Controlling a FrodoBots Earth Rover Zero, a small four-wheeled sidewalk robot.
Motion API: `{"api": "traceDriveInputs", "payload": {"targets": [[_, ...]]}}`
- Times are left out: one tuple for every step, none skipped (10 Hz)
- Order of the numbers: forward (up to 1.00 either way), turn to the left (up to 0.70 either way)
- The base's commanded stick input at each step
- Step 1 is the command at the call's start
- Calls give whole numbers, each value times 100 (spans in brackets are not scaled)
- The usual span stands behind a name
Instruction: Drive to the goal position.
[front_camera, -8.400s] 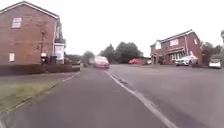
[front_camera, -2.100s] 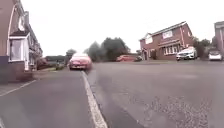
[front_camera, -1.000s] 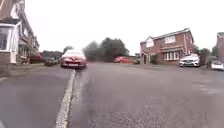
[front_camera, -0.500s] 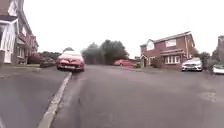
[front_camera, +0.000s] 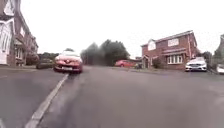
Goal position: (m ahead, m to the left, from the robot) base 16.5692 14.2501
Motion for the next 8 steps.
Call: {"api": "traceDriveInputs", "payload": {"targets": [[100, 0], [100, 0], [100, 0], [100, 0], [100, 0], [100, 1], [100, 5], [100, 11]]}}
